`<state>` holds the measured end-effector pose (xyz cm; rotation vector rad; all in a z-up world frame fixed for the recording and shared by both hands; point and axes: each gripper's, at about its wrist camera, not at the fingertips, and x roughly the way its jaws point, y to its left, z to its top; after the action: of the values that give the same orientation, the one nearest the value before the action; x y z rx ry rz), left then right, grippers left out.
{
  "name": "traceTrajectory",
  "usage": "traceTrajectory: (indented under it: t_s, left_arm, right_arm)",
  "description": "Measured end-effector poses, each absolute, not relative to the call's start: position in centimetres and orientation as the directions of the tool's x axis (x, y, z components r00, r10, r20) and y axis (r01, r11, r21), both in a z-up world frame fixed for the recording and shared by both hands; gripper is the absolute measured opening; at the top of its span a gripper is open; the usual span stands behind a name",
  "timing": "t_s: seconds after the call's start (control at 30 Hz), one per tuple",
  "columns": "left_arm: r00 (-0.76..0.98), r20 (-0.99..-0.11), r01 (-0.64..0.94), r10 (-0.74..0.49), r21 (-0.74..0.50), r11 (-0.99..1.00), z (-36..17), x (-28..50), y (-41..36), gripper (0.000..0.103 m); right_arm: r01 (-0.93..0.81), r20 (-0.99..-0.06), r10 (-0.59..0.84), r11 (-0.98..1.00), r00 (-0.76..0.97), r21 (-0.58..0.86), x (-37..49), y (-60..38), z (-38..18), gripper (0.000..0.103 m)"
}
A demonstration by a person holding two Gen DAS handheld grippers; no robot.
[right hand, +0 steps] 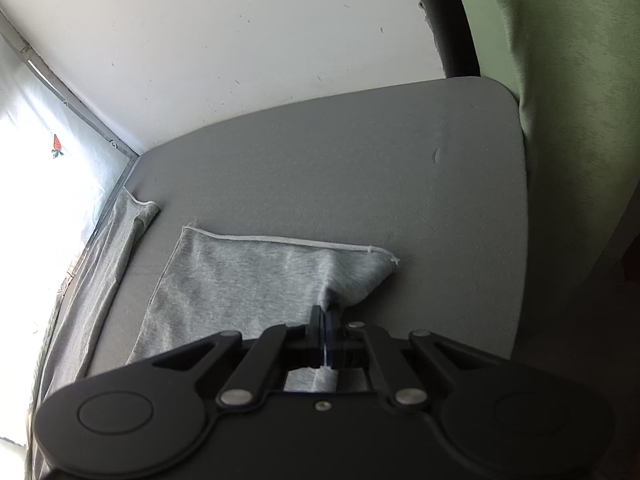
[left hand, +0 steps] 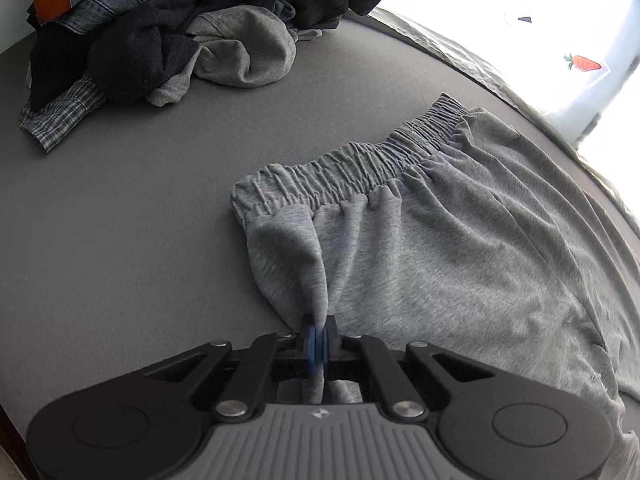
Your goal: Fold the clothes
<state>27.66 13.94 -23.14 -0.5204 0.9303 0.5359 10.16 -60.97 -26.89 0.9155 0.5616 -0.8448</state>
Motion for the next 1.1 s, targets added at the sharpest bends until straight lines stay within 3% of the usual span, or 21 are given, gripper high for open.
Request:
traceTrajectory:
  t_s: [0.13, 0.37, 0.57, 1.1]
  left_arm:
    - [0.553, -0.805, -0.654, 0.213, -0.261, 0.71, -21.5, 27.3, 14.3, 0.003]
    - [0.67, -0.704, -0.647, 0.236, -0.397, 0.651, -16.7, 27.1, 14.6, 0.002]
    - [0.717, -0.643, -0.624, 0.271, -0.417, 0.661, -13.6, 27.8, 14.1, 0.002]
    - [0.696, -0.637, -0.652, 0.331, -0.368, 0.663, -12.2, 33.8, 12.6, 0.001]
  right_arm:
    - [0.788, -0.666, -0.422, 0.366, 0.615, 0.495, 10.8, -61.0, -23.9, 0.001]
    - [0.663, -0.471, -0.473, 0.441, 0.744, 0.605, 12.6, -62.0, -15.9, 0.0]
    - [0.596, -0.342, -0.503, 0.533, 0.794, 0.6, 14.5, -61.7, -10.9, 0.0]
    - [0.654, -0.427, -0.498, 0.624, 0.755, 0.428, 26.8, -64.4, -11.3, 0.0]
